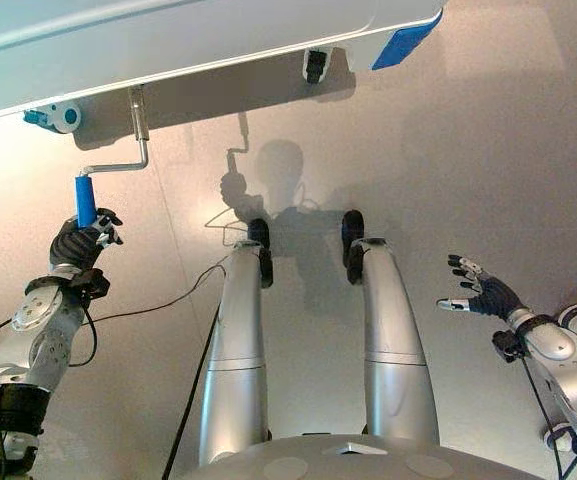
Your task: Raise the hospital bed
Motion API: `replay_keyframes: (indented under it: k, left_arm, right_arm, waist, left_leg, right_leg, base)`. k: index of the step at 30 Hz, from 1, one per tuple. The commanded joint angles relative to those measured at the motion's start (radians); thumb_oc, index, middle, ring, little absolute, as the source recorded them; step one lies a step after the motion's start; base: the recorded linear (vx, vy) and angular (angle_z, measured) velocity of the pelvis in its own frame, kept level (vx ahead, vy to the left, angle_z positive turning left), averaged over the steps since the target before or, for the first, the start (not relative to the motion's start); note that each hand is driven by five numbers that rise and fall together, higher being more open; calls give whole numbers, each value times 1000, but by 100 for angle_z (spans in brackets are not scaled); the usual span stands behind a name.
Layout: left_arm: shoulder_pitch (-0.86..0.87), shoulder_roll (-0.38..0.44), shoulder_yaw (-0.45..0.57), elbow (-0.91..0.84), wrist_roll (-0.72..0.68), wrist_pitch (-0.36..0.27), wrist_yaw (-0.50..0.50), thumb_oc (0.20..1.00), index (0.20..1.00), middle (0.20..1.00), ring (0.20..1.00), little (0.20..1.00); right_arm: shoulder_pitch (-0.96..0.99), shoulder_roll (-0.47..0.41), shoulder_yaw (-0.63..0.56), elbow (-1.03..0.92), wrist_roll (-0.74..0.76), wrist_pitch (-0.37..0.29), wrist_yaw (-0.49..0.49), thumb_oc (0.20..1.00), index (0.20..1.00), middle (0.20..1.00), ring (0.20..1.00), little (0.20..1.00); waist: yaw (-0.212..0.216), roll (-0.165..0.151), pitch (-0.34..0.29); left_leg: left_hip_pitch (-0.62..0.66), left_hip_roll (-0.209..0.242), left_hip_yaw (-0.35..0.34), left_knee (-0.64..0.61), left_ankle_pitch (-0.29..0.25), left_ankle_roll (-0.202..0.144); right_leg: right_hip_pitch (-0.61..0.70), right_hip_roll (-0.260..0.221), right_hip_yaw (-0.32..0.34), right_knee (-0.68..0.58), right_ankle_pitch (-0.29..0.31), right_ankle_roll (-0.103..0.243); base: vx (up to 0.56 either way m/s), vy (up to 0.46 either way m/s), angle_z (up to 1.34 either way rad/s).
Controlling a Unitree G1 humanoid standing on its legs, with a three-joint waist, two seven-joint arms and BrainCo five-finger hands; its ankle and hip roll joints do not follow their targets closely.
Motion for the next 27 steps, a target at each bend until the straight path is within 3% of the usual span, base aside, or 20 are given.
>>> replay_keyframes:
  k: [1, 27]
  left_arm:
    - [68, 76, 132, 149, 30, -43, 59, 200, 200, 200, 200, 200]
    - [-33, 152, 59, 226, 76, -15, 58, 200, 200, 200, 200, 200]
  right_arm:
    - [28, -29, 2, -43, 24, 1, 0, 1000, 1000, 1000, 1000, 1000]
    - [30, -89, -18, -98, 62, 18, 0, 1000, 1000, 1000, 1000, 1000]
  waist:
    - [-3, -27, -4]
    - [-36, -27, 68]
  left_leg:
    - [-51, -66, 134, -125, 259, 0]
    - [-99, -45, 169, -75, 246, -3]
  right_leg:
    - [-11, -8, -29, -46, 161, 33]
    - [-81, 14, 5, 10, 161, 20]
  base:
    - [0, 0, 0]
    - [0, 6, -2]
